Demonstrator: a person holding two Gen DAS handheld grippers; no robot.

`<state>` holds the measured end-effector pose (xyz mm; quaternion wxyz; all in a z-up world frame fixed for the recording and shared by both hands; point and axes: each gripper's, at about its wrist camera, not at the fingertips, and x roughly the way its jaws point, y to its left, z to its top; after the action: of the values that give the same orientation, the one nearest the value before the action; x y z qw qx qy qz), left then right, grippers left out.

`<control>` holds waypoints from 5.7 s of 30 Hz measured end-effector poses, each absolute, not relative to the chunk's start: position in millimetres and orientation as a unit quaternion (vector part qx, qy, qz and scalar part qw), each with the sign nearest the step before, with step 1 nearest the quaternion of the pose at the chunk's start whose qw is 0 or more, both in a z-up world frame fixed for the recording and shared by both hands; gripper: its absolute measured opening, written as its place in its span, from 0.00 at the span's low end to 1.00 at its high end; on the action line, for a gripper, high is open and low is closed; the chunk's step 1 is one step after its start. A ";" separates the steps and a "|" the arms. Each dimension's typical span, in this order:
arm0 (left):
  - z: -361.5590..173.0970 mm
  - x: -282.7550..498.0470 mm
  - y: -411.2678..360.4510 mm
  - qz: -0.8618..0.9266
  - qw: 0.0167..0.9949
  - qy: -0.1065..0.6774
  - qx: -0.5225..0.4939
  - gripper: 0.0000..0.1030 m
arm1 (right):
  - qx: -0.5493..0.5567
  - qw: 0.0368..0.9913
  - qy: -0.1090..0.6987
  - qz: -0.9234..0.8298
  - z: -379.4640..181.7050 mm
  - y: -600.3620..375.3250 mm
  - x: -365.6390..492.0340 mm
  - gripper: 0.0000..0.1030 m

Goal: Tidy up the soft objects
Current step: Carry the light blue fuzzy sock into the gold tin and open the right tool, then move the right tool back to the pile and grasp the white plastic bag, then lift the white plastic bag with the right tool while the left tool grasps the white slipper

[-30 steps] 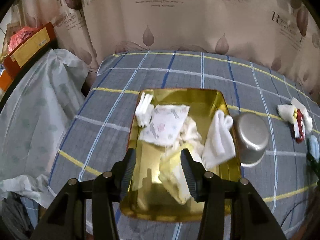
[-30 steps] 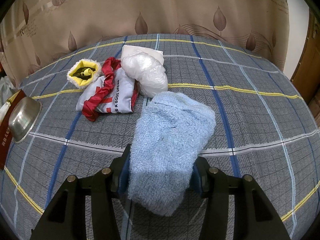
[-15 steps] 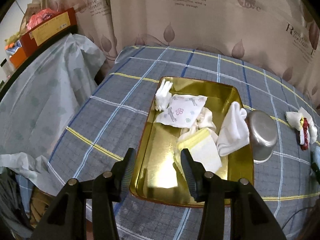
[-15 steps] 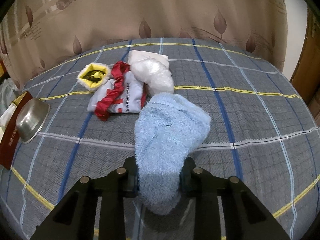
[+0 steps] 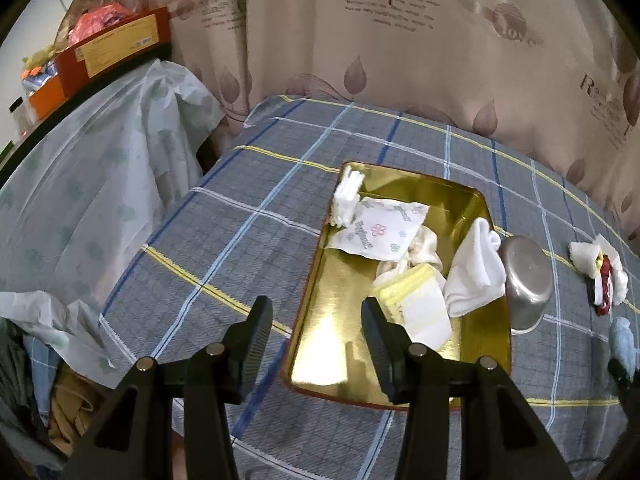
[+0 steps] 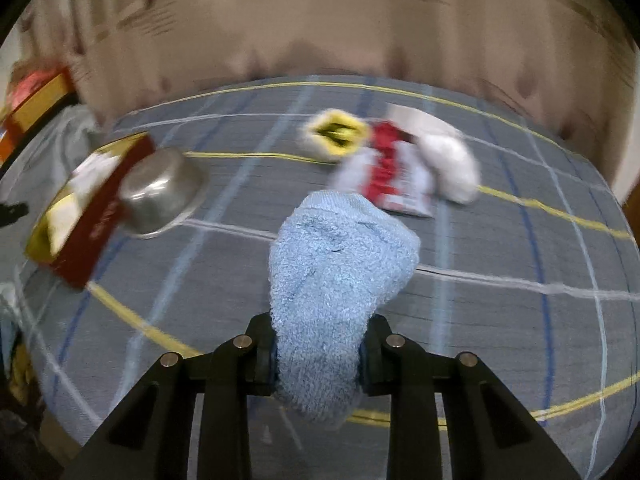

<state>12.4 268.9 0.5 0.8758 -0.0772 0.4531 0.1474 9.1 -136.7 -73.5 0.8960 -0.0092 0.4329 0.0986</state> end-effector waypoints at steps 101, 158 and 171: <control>4.8 82.4 110.9 0.032 0.866 0.499 0.023 0.46 | 0.049 0.925 0.376 0.034 -96.6 -268.8 102.8 0.35; -51.4 252.8 -76.0 -0.073 0.788 0.587 -0.169 0.48 | 0.105 0.896 0.419 0.099 -112.2 -311.8 87.2 0.60; -59.9 257.2 -67.0 -0.011 0.770 0.594 -0.233 0.56 | 0.016 0.914 0.397 0.087 -95.1 -302.7 119.2 0.77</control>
<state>257.2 -67.0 -59.9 0.7702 -0.2330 0.5936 -0.0110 119.2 -302.7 -95.1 0.9136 0.0163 0.3969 0.0874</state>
